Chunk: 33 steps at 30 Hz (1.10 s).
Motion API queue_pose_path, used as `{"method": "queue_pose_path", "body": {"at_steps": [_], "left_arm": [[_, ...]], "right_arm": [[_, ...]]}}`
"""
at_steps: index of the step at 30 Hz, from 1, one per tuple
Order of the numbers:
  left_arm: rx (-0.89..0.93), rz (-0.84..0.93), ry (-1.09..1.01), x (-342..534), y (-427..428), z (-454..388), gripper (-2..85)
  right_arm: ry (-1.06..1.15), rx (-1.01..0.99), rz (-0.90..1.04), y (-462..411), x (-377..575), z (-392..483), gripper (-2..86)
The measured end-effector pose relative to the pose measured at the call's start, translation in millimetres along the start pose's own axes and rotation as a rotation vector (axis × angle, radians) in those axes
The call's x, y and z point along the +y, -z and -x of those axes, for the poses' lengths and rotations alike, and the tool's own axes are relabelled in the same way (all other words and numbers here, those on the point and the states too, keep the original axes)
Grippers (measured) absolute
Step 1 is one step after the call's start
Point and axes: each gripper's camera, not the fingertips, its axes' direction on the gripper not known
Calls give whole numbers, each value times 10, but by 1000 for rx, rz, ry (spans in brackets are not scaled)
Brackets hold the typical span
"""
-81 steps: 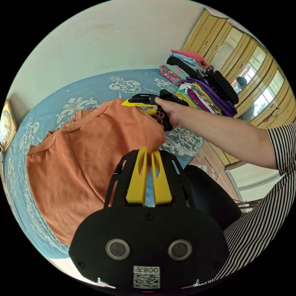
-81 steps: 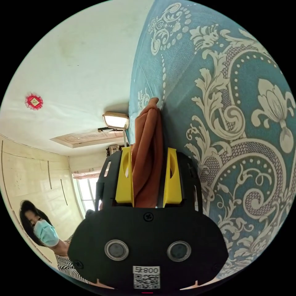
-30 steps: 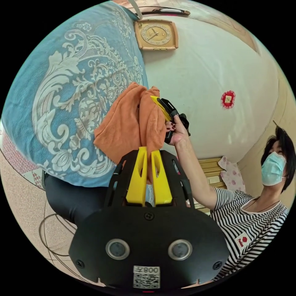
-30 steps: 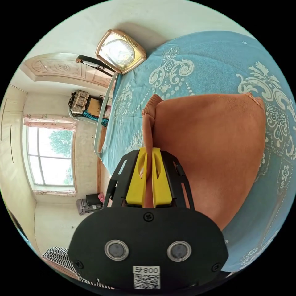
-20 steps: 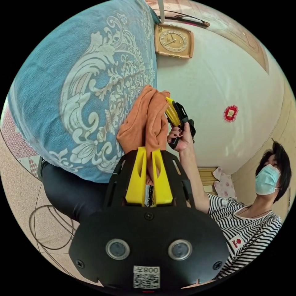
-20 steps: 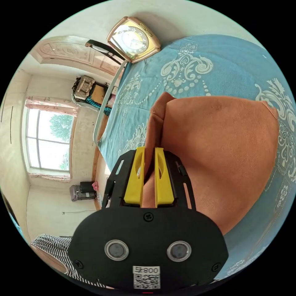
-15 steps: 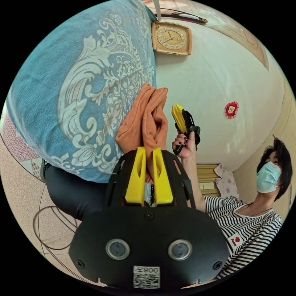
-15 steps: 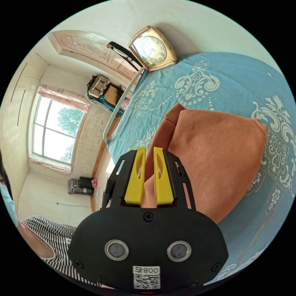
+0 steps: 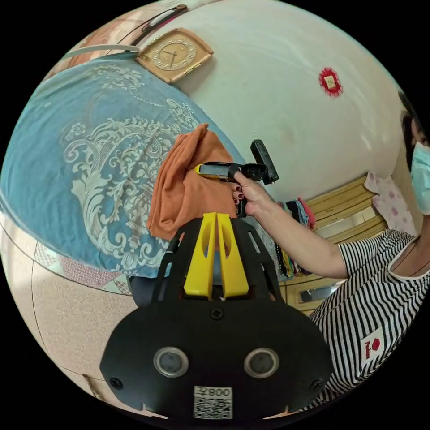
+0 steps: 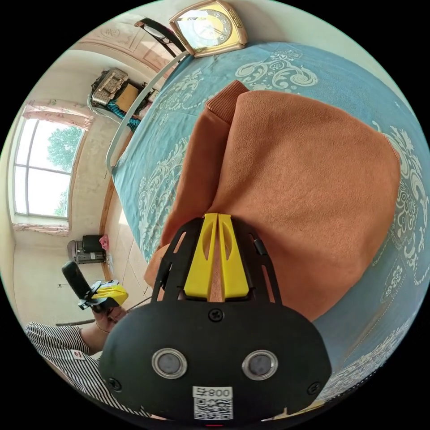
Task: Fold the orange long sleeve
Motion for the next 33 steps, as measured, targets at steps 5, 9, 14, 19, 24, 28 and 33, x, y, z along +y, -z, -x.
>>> {"method": "queue_pose_path", "body": {"at_steps": [5, 9, 14, 19, 24, 28, 33], "left_arm": [[-198, 149, -21, -213, -577, -57, 2], [-201, 120, -28, -187, -603, -189, 1], [-216, 97, -18, -146, -640, -396, 1], [-275, 113, -72, -163, -750, -658, 1], [-338, 167, -160, -185, -940, -965, 2], [-265, 200, -141, -232, -986, -1045, 3], [-293, 156, -142, -206, -873, -1330, 2]], "right_arm": [[0, -32, 25, 90, -87, 140, 2], [53, -32, -123, 524, -32, 277, 2], [-10, 76, -224, 839, -340, 130, 1], [17, 195, -126, 570, -591, 257, 1], [103, 380, -144, 512, -460, 611, 2], [90, 352, -138, 588, -361, 621, 2], [38, 127, -115, 1001, -129, 425, 1]]}}
